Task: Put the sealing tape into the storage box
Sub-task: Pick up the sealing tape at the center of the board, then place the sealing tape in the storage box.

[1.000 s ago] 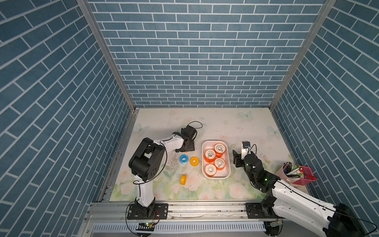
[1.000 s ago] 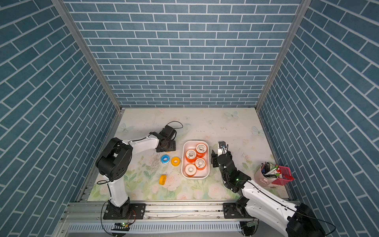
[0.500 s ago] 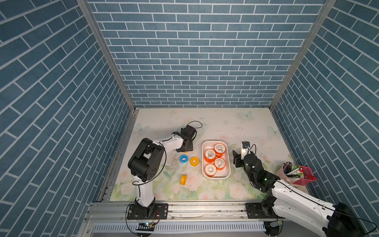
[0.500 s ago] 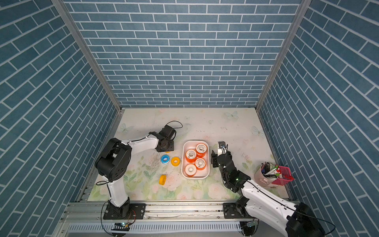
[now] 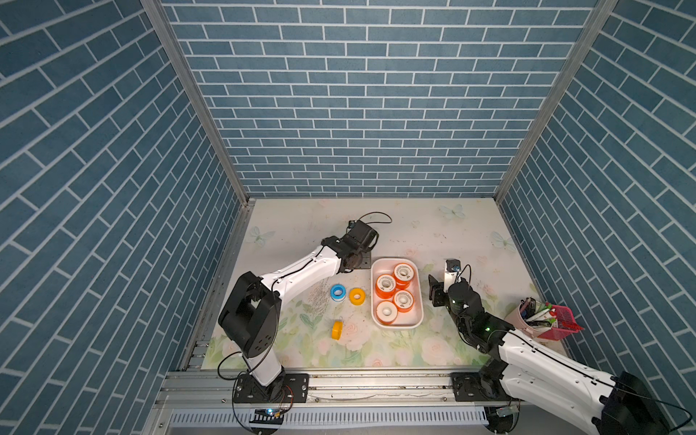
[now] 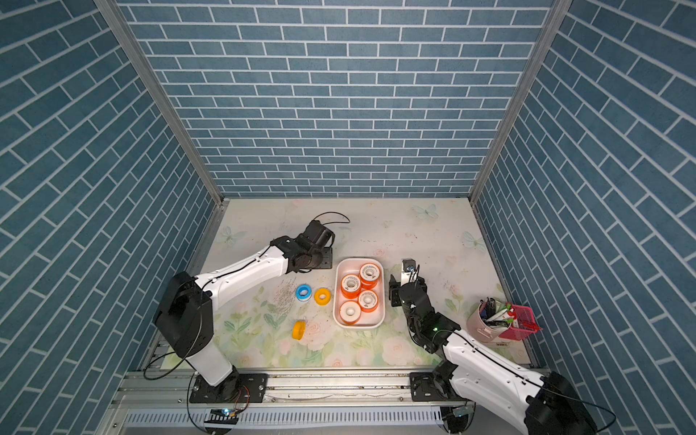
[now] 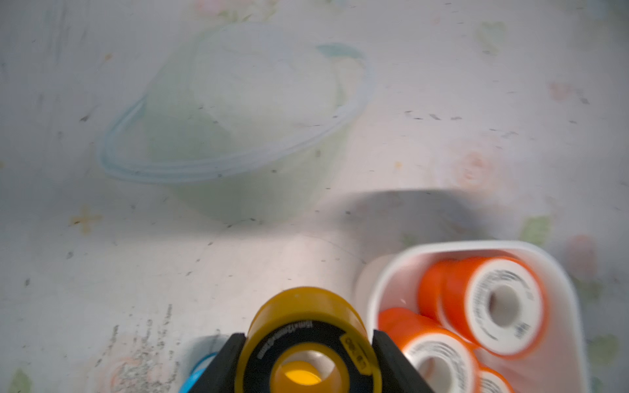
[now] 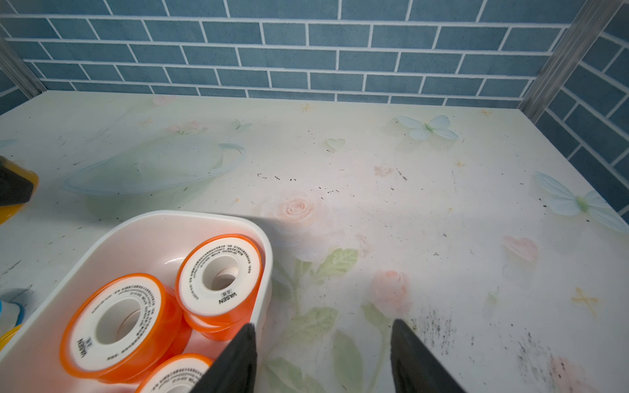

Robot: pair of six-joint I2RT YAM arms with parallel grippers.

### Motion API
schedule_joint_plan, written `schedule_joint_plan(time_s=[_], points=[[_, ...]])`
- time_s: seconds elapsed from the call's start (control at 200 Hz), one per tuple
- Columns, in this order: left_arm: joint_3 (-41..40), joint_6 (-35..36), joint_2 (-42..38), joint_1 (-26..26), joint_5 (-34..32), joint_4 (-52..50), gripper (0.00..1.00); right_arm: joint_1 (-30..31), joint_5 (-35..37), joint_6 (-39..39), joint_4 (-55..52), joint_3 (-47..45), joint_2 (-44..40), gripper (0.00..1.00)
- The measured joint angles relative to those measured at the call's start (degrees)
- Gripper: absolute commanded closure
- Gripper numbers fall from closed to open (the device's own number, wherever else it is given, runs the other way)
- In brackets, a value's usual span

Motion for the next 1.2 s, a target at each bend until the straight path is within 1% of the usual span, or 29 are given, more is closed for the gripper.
schedule_joint_plan(time_s=[0.15, 0.26, 0.385, 0.475, 0.67, 1.035, 1.2], points=[[5.70, -0.15, 1.18, -8.70, 0.09, -0.94, 0.44, -2.10, 0.72, 1.53, -0.79, -0.42, -1.05, 0.38], [8.66, -0.33, 3.82, -13.68, 0.35, -1.25, 0.45, -4.26, 0.72, 2.64, -1.68, -0.50, -1.25, 0.38], [10.82, -0.50, 8.44, -17.73, 0.46, -2.03, 0.45, -6.05, 0.57, 3.26, -2.60, -0.63, -1.25, 0.38], [11.45, -0.50, 11.78, -19.65, 0.50, -2.67, 0.46, -6.62, 0.44, 3.69, -2.73, -0.68, -1.25, 0.38], [11.50, -0.55, 16.22, -20.83, 0.61, -3.74, 0.46, -6.95, 0.17, 4.24, -2.73, -0.68, -1.25, 0.38], [11.52, -0.57, 19.41, -20.59, -0.02, -3.78, 0.46, -7.10, -0.52, 4.22, -2.73, -0.70, -1.03, 0.38], [11.50, -0.94, 19.63, -20.09, -0.02, -3.67, 0.44, -7.10, -1.07, 4.22, -2.71, -0.72, -0.90, 0.38]])
